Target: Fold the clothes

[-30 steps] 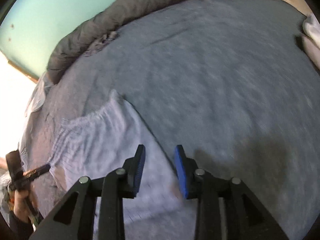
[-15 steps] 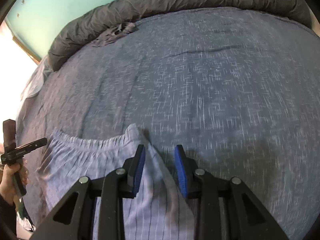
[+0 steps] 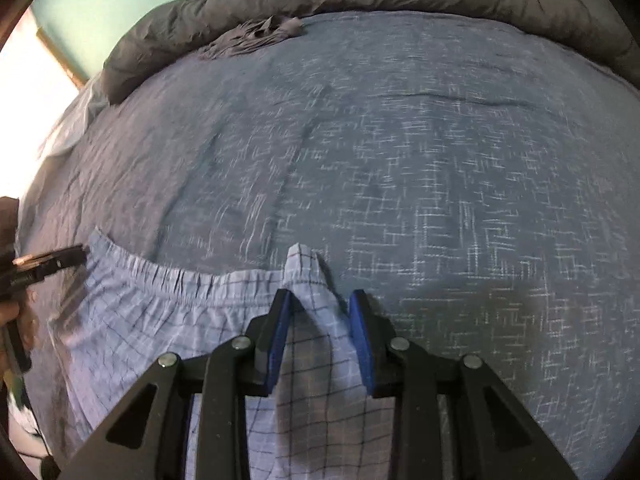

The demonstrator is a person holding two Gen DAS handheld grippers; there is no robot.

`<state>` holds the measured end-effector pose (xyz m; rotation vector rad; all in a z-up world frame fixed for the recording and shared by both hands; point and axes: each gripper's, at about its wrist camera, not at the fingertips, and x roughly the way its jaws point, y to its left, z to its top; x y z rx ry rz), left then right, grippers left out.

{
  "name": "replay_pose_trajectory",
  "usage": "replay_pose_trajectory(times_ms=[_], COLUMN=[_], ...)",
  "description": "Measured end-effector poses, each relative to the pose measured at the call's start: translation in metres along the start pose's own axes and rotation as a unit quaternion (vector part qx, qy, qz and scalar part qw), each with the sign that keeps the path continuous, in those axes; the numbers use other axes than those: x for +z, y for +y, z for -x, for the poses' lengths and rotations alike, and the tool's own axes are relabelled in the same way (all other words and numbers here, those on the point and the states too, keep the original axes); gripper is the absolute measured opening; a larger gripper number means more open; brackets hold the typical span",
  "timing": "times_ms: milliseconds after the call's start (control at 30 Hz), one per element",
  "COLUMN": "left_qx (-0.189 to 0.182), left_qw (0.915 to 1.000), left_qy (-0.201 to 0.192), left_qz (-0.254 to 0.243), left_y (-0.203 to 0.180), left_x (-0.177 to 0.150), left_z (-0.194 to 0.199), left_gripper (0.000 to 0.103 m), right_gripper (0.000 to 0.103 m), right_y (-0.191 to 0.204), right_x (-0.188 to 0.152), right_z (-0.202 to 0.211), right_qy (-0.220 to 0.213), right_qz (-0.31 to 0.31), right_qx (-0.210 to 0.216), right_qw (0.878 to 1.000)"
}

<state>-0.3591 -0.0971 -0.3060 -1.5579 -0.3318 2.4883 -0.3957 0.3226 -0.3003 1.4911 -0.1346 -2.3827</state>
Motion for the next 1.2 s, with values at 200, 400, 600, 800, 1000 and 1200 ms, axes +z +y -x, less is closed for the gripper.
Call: replay_pose_trajectory(times_ms=[200,400,600,800,1000,1200], left_qx=[-0.001,-0.006,-0.023,-0.023,-0.015,-0.01], left_qw=[0.9999,0.9997,0.9995,0.9996,0.9996,0.9994], left_qy=[-0.003,0.001,0.005,-0.012,-0.014,-0.008], left_qz=[0.01,0.023,0.022,0.013,0.017,0.031], left_y=[0.008,0.017,0.019,0.015,0.016,0.015], left_x=[0.009,0.015,0.018,0.022,0.028,0.033], left_z=[-0.004,-0.01,-0.015,-0.007,-0.008,-0.016], left_gripper=[0.037,0.037,0.024,0.002,0.002,0.006], right_gripper=[0.029,0.004,0.002,0.001,0.001,0.001], right_y=[-0.018,-0.019,-0.025,-0.026,-0.035,-0.034], right_x=[0.002,-0.002,-0.003,-0.003,-0.001,-0.009], right_z=[-0.001,0.004,0.013,0.014,0.014,0.03], right_qy=[-0.012,-0.024,-0.049,-0.07,-0.082,-0.1], right_qz=[-0.043,-0.033,-0.022,-0.03,-0.049,-0.072], right_qx=[0.052,0.044,0.03,0.018,0.01,0.048], right_qw=[0.998,0.998,0.998,0.997,0.995,0.991])
